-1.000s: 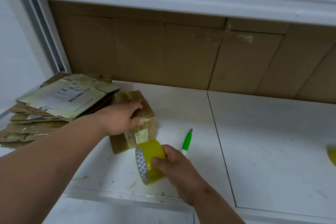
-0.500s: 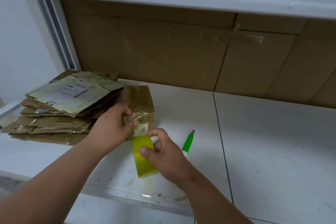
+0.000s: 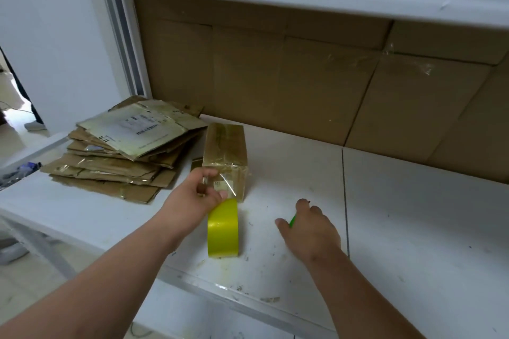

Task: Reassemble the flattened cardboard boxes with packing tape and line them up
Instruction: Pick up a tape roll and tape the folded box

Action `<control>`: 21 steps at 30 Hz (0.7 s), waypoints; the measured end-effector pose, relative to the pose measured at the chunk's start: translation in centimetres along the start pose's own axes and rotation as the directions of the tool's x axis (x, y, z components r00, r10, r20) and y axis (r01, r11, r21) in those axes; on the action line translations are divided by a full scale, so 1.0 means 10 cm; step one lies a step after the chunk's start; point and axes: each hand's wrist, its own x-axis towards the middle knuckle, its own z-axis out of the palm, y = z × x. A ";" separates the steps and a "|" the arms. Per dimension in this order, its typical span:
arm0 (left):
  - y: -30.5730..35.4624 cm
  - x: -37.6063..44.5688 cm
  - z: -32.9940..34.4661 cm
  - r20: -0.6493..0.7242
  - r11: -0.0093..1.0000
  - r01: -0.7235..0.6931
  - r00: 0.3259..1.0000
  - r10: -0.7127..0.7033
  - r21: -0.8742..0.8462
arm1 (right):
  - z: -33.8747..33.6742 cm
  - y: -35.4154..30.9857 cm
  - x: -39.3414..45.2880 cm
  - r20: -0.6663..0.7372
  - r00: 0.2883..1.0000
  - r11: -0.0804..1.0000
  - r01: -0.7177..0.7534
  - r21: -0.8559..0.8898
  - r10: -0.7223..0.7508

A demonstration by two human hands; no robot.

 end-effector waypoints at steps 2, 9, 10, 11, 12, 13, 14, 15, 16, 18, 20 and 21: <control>0.01 -0.02 0.02 -0.008 0.999 -0.003 1.000 0.003 -0.042 | -0.03 0.00 0.03 0.007 1.000 1.000 0.004 0.030 -0.005; 0.00 -0.07 0.10 -0.140 0.990 -0.055 0.990 0.036 -0.133 | -0.33 -0.19 -0.01 -0.063 0.989 0.932 0.145 0.333 -0.132; -0.01 -0.07 0.11 -0.151 0.989 -0.064 0.988 0.043 -0.136 | -0.40 -0.25 -0.04 -0.092 0.981 0.898 0.195 0.393 -0.173; -0.02 -0.06 0.11 -0.158 0.988 -0.073 0.986 0.051 -0.134 | -0.45 -0.31 -0.08 -0.123 0.967 0.866 0.253 0.430 -0.222; -0.02 -0.06 0.12 -0.161 0.989 -0.080 0.985 0.059 -0.126 | -0.50 -0.36 -0.12 -0.149 0.949 0.841 0.316 0.438 -0.279; -0.02 -0.05 0.12 -0.164 0.990 -0.085 0.984 0.065 -0.116 | -0.53 -0.40 -0.15 -0.165 0.927 0.824 0.376 0.424 -0.338; -0.03 -0.04 0.11 -0.168 0.990 -0.091 0.983 0.073 -0.105 | -0.55 -0.45 -0.17 -0.167 0.904 0.812 0.428 0.398 -0.394; -0.04 -0.04 0.11 -0.166 0.991 -0.098 0.983 0.082 -0.093 | -0.56 -0.49 -0.17 -0.164 0.881 0.804 0.472 0.361 -0.444; -0.04 -0.03 0.10 -0.155 0.991 -0.103 0.984 0.090 -0.083 | -0.56 -0.54 -0.16 -0.162 0.859 0.800 0.512 0.312 -0.486; -0.04 -0.02 0.08 -0.124 0.990 -0.101 0.988 0.089 -0.097 | -0.55 -0.62 -0.12 -0.149 0.825 0.802 0.565 0.194 -0.546; -0.05 0.01 0.06 -0.109 0.992 -0.085 0.991 0.075 -0.096 | -0.54 -0.68 -0.07 -0.131 0.817 0.817 0.572 0.075 -0.561; -0.05 0.02 0.06 -0.102 0.993 -0.076 0.992 0.067 -0.088 | -0.54 -0.70 -0.05 -0.128 0.817 0.822 0.569 0.018 -0.562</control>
